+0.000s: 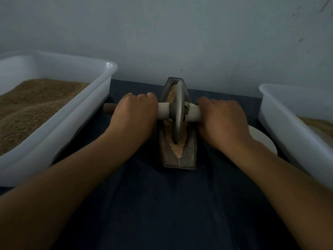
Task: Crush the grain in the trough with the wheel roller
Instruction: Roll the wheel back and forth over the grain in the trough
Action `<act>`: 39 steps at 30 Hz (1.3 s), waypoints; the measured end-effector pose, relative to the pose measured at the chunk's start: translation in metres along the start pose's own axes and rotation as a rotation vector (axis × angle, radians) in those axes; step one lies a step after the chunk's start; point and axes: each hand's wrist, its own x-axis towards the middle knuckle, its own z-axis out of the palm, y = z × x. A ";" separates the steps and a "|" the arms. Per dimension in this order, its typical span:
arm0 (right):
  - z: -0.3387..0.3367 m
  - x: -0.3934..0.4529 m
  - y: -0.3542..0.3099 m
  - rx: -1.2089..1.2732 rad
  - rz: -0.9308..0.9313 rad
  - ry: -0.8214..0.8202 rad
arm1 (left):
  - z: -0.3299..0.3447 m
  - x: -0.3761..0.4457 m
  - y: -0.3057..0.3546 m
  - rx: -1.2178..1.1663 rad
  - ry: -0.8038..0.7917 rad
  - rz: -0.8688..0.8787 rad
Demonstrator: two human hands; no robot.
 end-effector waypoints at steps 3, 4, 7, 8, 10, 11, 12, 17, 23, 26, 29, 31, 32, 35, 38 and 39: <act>0.015 0.018 0.003 -0.047 0.032 -0.080 | 0.006 0.022 -0.004 -0.025 -0.087 -0.020; 0.020 0.023 0.005 -0.047 0.045 -0.104 | 0.007 0.030 -0.004 -0.033 -0.104 -0.019; 0.032 0.040 0.012 -0.007 0.084 -0.147 | 0.010 0.055 -0.006 -0.037 -0.118 -0.007; 0.036 0.046 0.014 0.006 0.097 -0.162 | 0.011 0.063 -0.006 -0.043 -0.122 0.002; 0.042 0.060 0.019 0.019 0.112 -0.216 | 0.012 0.077 -0.009 -0.063 -0.131 0.025; 0.045 0.068 0.021 0.021 0.116 -0.268 | 0.013 0.083 -0.010 -0.060 -0.142 0.046; 0.047 0.075 0.024 0.025 0.124 -0.336 | 0.013 0.090 -0.011 -0.044 -0.154 0.072; 0.054 0.100 0.039 0.127 0.172 -0.652 | 0.010 0.117 -0.008 -0.030 -0.207 0.070; 0.053 0.100 0.038 0.123 0.192 -0.626 | 0.009 0.115 -0.007 -0.035 -0.217 0.047; 0.049 0.083 0.032 0.098 0.208 -0.536 | 0.009 0.102 -0.008 -0.012 -0.176 0.067; 0.038 0.063 0.027 0.139 0.232 -0.496 | 0.005 0.085 -0.003 -0.001 -0.140 0.067; 0.030 0.053 0.023 0.138 0.215 -0.500 | 0.003 0.073 -0.001 0.016 -0.138 0.055; 0.025 0.048 0.021 0.127 0.202 -0.489 | 0.001 0.067 -0.001 0.015 -0.145 0.051; 0.012 0.036 0.014 0.113 0.179 -0.454 | -0.003 0.045 0.000 0.012 -0.163 0.053; -0.003 0.022 0.007 0.106 0.153 -0.414 | -0.010 0.022 0.002 0.028 -0.110 0.063; -0.009 0.017 0.005 0.098 0.148 -0.394 | -0.014 0.016 0.004 0.028 -0.088 0.066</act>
